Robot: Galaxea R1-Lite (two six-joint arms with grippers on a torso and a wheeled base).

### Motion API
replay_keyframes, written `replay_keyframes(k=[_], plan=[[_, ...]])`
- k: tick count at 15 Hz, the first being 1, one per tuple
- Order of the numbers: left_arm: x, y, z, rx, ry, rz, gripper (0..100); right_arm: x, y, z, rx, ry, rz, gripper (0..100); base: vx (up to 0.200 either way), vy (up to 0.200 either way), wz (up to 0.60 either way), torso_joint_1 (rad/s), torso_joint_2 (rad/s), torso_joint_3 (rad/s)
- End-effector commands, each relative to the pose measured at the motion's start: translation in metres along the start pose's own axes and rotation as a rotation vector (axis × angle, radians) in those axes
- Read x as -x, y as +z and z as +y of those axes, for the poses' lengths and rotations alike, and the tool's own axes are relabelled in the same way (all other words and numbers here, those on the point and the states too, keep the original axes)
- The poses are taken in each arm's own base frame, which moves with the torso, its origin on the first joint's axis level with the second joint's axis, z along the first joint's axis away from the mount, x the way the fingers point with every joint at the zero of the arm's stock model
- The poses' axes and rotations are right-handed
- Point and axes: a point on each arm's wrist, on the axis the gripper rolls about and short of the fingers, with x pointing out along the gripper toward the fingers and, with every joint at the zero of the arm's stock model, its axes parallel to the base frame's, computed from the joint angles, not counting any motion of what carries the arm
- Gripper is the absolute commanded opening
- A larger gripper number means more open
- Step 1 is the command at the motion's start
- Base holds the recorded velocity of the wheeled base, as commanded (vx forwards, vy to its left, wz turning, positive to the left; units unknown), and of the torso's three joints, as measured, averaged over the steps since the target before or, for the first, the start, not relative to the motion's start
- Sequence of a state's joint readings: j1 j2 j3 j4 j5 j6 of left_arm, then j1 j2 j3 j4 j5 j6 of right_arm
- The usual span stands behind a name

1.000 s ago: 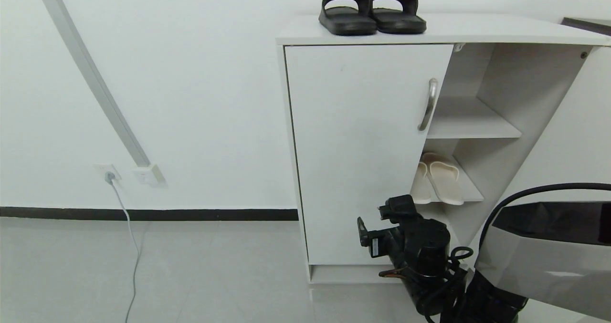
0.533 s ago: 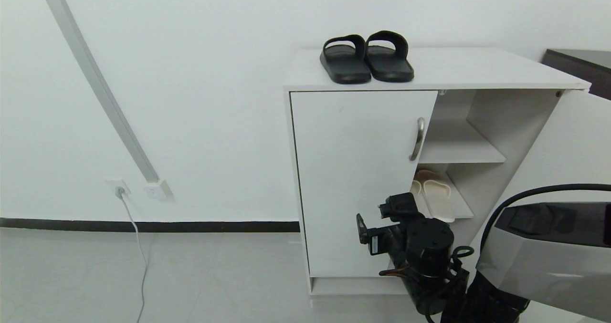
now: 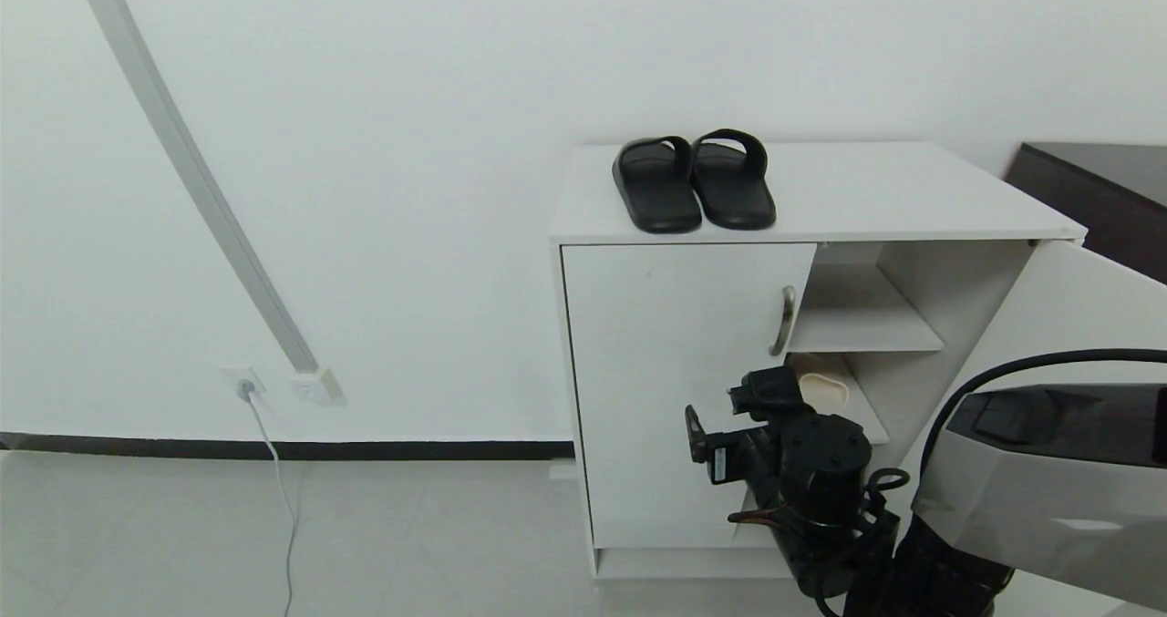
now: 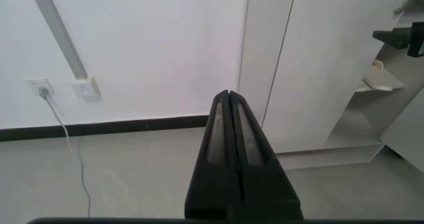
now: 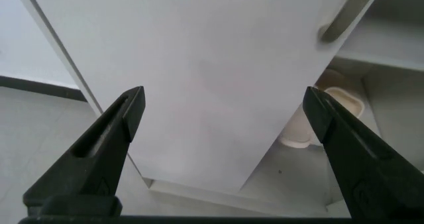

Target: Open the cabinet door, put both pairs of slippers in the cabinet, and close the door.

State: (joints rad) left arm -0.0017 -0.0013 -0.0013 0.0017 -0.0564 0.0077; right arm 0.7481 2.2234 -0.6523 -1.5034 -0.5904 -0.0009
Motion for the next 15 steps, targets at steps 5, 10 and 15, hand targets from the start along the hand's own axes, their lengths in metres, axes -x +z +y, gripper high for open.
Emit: replay_keyframes(k=[5, 10, 15], plan=[[0.000, 0.000, 0.000, 0.000, 0.000, 0.001, 0, 0.000, 0.000, -0.001, 0.000, -0.003, 0.000, 100, 0.000, 0.000, 0.00, 0.198, -0.51, -0.315], [0.000, 0.000, 0.000, 0.000, 0.000, 0.001, 0, -0.001, 0.000, -0.001, -0.002, -0.003, -0.001, 100, 0.000, 0.000, 0.00, 0.231, -0.54, -0.321], [0.000, 0.000, 0.000, 0.000, 0.000, 0.001, 0, -0.006, 0.001, -0.011, -0.008, -0.036, -0.012, 100, 0.000, 0.000, 0.00, 0.260, -0.59, -0.338]])
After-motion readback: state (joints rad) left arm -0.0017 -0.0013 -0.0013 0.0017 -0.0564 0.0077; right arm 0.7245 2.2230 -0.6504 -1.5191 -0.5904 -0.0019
